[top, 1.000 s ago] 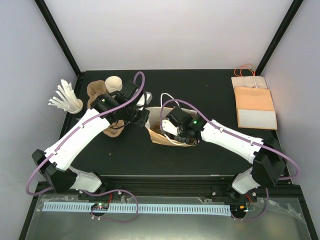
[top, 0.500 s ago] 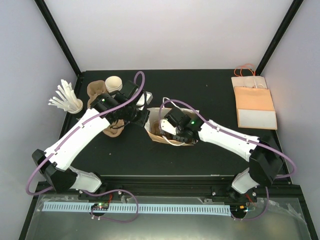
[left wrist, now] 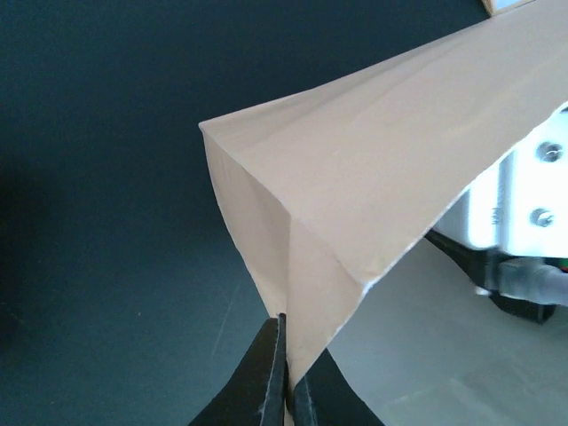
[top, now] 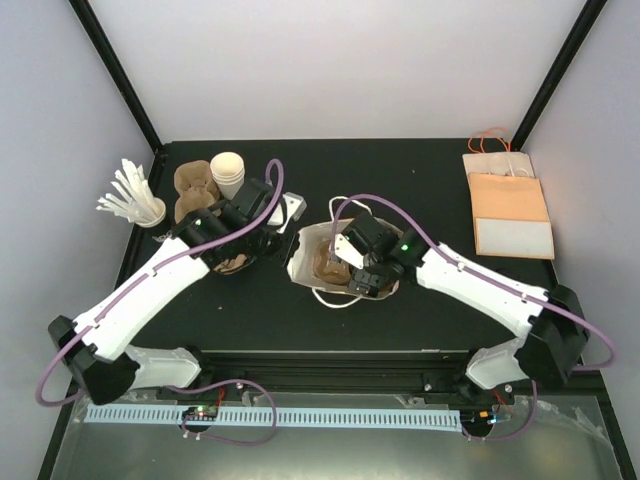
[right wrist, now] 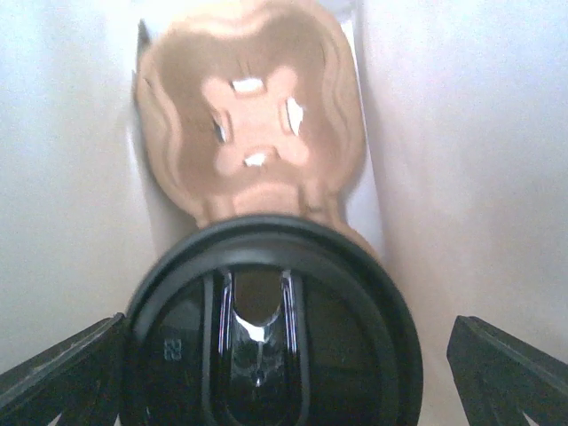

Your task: Pack the takeout coffee

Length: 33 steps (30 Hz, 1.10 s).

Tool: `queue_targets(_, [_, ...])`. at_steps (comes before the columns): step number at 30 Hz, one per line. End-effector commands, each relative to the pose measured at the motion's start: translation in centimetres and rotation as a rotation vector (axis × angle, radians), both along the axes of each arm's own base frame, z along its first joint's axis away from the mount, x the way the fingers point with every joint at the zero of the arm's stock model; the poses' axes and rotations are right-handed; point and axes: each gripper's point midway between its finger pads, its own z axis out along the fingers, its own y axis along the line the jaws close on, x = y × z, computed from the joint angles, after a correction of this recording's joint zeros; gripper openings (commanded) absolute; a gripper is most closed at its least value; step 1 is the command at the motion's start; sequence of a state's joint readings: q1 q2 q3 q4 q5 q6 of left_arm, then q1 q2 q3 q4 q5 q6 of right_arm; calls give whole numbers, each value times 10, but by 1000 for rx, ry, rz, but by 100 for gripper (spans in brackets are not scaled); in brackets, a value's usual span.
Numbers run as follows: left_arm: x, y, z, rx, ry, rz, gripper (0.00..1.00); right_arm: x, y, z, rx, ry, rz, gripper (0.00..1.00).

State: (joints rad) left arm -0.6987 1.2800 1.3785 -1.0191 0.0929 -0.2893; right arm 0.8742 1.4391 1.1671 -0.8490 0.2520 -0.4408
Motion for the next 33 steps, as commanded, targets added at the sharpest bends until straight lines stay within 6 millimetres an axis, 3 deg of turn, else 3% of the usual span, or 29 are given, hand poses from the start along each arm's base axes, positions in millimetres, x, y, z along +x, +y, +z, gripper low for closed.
queue_targets(1, [-4, -1, 9, -71, -100, 8, 2, -15, 12, 28, 165, -53, -1, 100])
queue_targets(10, [-27, -2, -9, -150, -157, 22, 2, -48, 21, 57, 471, -202, 98, 100])
queue_targets(16, [-43, -15, -15, -207, -181, -19, 2, -83, 33, 77, 734, -250, 278, 100])
queue_targets(19, [-47, -26, -21, -228, -144, -45, 2, -90, 38, 85, 823, -265, 313, 100])
queue_targets(22, [-50, -38, -19, -228, -107, -62, 2, -85, 45, 87, 812, -244, 299, 100])
queue_targets(28, [-48, -52, -3, -165, -80, -63, 2, -73, 67, 73, 604, -224, 253, 100])
queue_targets(31, [-41, -45, -4, -118, -99, -22, 1, -77, 75, 83, 609, -232, 269, 100])
queue_targets(33, [-38, -40, -7, -94, -110, -5, 2, -81, 77, 102, 680, -236, 272, 100])
